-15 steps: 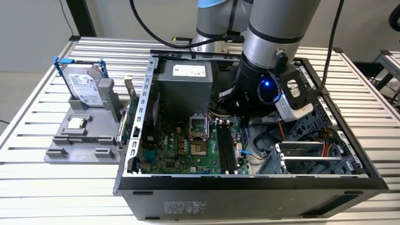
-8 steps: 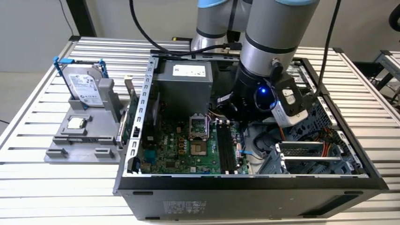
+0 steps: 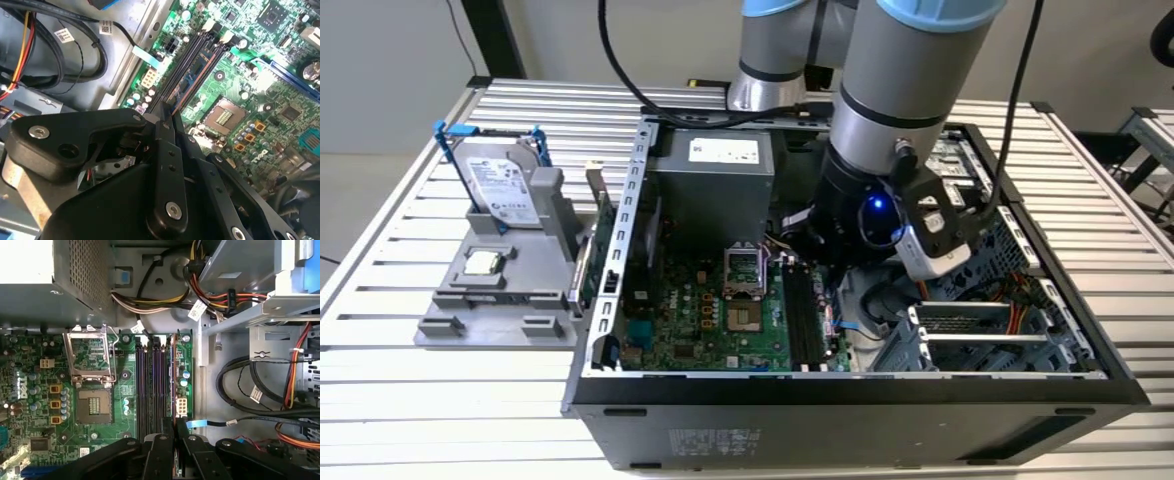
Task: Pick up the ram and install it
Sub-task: 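Insert the ram into the slot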
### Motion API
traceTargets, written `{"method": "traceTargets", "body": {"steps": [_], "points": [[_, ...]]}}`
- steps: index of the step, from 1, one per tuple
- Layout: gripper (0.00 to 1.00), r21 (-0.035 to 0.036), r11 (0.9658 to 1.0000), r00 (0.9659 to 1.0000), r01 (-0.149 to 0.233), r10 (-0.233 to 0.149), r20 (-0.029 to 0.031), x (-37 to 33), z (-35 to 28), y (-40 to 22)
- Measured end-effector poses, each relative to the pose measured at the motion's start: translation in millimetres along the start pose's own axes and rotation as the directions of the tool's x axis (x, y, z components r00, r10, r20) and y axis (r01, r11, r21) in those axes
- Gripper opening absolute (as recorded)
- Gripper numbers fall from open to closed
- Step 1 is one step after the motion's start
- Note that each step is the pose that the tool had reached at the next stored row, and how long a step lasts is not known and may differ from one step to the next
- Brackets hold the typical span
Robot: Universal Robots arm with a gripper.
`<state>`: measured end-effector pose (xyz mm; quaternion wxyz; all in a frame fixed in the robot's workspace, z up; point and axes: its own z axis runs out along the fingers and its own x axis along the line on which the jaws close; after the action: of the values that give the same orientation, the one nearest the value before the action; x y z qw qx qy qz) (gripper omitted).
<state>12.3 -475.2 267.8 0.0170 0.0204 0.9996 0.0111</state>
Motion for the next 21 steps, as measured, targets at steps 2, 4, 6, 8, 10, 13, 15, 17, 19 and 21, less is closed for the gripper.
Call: {"method": "traceTargets", "body": {"steps": [2, 4, 6, 8, 10, 13, 15, 17, 19, 21], "points": [[0.0, 0.0004, 1.0, 1.0, -0.01, 0.01, 0.0001, 0.1, 3.4, -0.1], [0.0, 0.0009, 0.9998, 0.9998, -0.022, 0.022, 0.0004, 0.1, 7.0, -0.2], [0.0, 0.0007, 0.9998, 0.9998, -0.022, 0.022, 0.0005, 0.1, 10.7, -0.3], [0.0, 0.0009, 0.9998, 0.9998, -0.021, 0.021, 0.0004, 0.2, 14.2, -1.5], [0.0, 0.0004, 0.9999, 0.9999, -0.014, 0.014, 0.0, 0.2, 17.9, -3.8], [0.0, 0.0002, 1.0, 1.0, -0.006, 0.006, -0.0007, 0.1, 23.2, -9.8], [0.0, 0.0003, 1.0, 1.0, -0.001, 0.001, -0.0027, 0.1, 26.6, -13.7], [0.0, -0.0001, 1.0, 1.0, 0.005, -0.005, -0.0029, 0.3, 30.0, -14.4], [0.0, 0.0, 1.0, 1.0, 0.007, -0.007, -0.0031, 0.5, 31.3, -13.8], [0.0, 0.0, 1.0, 1.0, 0.007, -0.007, -0.0031, 1.9, 31.8, -13.6]]}}
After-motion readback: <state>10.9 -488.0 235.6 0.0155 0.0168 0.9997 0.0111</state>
